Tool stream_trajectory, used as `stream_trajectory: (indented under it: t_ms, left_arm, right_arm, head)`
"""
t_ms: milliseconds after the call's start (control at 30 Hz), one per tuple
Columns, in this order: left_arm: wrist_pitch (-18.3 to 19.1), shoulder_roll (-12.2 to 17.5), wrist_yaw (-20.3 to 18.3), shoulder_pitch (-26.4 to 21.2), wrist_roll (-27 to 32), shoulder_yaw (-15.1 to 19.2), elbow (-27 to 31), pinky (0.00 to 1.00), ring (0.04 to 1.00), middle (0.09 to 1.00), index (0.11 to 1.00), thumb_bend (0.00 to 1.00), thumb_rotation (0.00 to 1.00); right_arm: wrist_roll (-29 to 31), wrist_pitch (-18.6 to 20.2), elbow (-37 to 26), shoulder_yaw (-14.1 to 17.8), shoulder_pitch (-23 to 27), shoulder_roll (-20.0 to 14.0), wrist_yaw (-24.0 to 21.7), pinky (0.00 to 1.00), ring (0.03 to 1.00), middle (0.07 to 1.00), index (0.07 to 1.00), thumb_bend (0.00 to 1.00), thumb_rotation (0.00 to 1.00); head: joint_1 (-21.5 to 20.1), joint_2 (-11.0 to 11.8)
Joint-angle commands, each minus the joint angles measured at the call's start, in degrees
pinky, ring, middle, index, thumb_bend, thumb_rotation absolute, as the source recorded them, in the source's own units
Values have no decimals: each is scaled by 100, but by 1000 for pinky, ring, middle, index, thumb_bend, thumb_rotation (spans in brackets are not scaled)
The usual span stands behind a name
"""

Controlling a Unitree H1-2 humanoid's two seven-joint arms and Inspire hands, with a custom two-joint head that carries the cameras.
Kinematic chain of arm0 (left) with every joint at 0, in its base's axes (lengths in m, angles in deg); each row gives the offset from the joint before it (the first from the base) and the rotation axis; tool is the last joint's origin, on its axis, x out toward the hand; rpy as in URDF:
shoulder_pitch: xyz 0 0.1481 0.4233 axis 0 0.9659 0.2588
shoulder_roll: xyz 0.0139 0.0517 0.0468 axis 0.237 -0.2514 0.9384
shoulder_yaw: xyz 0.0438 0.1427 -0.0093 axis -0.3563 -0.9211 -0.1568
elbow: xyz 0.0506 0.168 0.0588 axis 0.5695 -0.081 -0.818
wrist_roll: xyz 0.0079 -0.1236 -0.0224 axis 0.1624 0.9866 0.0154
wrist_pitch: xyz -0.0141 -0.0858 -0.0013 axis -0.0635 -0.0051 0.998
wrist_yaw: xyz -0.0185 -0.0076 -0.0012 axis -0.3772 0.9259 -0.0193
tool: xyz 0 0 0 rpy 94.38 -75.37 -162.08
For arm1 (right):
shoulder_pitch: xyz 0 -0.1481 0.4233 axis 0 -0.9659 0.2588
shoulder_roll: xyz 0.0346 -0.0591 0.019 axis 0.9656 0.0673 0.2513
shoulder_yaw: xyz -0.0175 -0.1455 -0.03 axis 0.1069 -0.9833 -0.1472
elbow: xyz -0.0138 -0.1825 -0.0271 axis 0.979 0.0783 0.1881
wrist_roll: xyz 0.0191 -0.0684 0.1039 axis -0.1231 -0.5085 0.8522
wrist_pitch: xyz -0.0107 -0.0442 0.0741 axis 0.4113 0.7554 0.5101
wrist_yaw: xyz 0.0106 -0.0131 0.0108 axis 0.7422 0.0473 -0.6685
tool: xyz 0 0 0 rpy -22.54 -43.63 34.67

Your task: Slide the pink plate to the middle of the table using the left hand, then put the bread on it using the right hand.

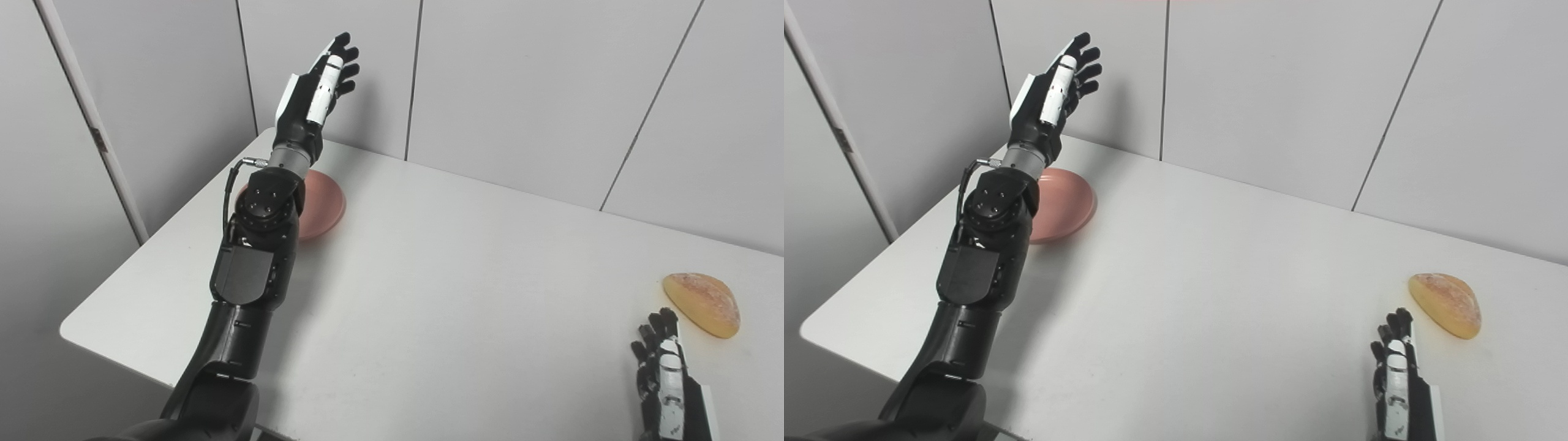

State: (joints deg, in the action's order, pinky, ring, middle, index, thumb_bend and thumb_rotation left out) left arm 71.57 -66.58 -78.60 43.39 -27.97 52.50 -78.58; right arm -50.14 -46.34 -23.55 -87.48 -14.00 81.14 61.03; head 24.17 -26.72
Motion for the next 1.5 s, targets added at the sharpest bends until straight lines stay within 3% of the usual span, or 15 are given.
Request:
stream_trajectory:
  t_ms: [0, 100, 667, 933, 1467]
  left_arm:
    - [-104, 183, 94, -288, -26, 43, 21, 895, 906, 913, 898, 404, 1000]
    - [-26, 272, 152, -330, 121, 240, -103, 889, 905, 908, 897, 404, 1000]
    - [-369, 760, 390, -365, 381, 775, -1044, 853, 852, 850, 846, 380, 995]
    - [-412, 954, 326, -322, 697, 1020, -1294, 868, 878, 872, 868, 385, 1000]
    - [-471, 1261, 341, -196, 869, 1156, -1717, 848, 861, 861, 855, 398, 1000]
  right_arm:
    - [48, -94, 130, 21, -97, 39, -4, 1000, 1000, 1000, 1000, 102, 1000]
    - [73, -74, 127, 31, -92, 29, -17, 1000, 1000, 1000, 1000, 88, 1000]
    - [71, -127, 140, 29, -110, -67, -89, 1000, 1000, 1000, 1000, 114, 1000]
    - [64, -58, 90, 31, -123, -90, -76, 1000, 1000, 1000, 1000, 118, 1000]
    - [108, -33, 47, 66, -131, -132, -89, 1000, 1000, 1000, 1000, 131, 1000]
  head:
    - [11, -7]
    - [55, -9]
    - [126, -23]
    - [153, -40]
    - [251, -83]
